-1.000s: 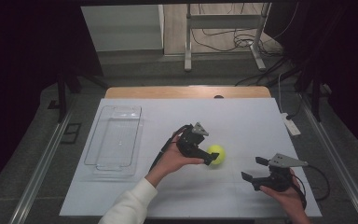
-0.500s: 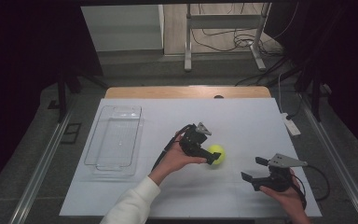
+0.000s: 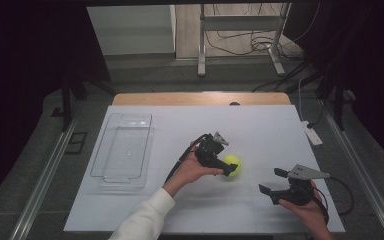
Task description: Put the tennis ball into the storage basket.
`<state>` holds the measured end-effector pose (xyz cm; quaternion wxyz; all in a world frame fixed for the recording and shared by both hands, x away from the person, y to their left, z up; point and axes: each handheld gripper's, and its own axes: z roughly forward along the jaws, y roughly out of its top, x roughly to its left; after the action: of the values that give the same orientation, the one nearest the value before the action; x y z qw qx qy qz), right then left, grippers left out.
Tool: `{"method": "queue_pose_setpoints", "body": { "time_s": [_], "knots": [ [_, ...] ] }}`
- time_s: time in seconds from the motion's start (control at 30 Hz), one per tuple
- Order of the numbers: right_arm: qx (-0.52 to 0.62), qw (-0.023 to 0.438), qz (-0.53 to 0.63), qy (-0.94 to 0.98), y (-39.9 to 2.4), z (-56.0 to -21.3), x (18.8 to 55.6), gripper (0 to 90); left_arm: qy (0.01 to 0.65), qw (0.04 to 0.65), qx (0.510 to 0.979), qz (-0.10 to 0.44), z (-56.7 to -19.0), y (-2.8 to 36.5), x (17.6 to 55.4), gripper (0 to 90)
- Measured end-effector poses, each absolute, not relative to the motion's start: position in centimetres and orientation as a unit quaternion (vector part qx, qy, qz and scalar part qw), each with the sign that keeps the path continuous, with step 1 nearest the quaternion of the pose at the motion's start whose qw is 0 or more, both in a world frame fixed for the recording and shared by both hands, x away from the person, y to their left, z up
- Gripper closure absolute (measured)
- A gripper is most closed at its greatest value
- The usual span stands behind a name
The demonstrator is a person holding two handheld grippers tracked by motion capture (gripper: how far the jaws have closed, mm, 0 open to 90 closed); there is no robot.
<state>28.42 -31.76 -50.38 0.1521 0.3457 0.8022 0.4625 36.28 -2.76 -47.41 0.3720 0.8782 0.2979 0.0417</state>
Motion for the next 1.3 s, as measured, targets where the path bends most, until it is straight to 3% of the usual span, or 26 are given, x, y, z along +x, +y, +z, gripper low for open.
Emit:
{"method": "queue_pose_setpoints", "body": {
  "time_s": [1.0, 1.1, 1.27, 1.3],
  "knots": [
    [0.348, 0.153, 0.463, 0.801, -31.9, -50.4, 28.4, 11.9, 0.304, 0.344, 0.888, 0.013, -50.1, -5.2, 37.3, 4.8],
    [0.348, 0.154, 0.463, 0.801, -31.9, -50.4, 28.4, 11.9, 0.301, 0.343, 0.89, 0.012, -50.3, -5.3, 37.3, 8.1],
    [0.349, 0.154, 0.462, 0.801, -32.0, -50.4, 28.5, 11.9, 0.307, 0.345, 0.887, 0.016, -50.4, -5.3, 37.3, 25.0],
    [0.349, 0.154, 0.462, 0.801, -32.0, -50.4, 28.4, 11.9, 0.309, 0.35, 0.884, 0.013, -50.4, -5.2, 37.3, 25.0]
  ]
}}
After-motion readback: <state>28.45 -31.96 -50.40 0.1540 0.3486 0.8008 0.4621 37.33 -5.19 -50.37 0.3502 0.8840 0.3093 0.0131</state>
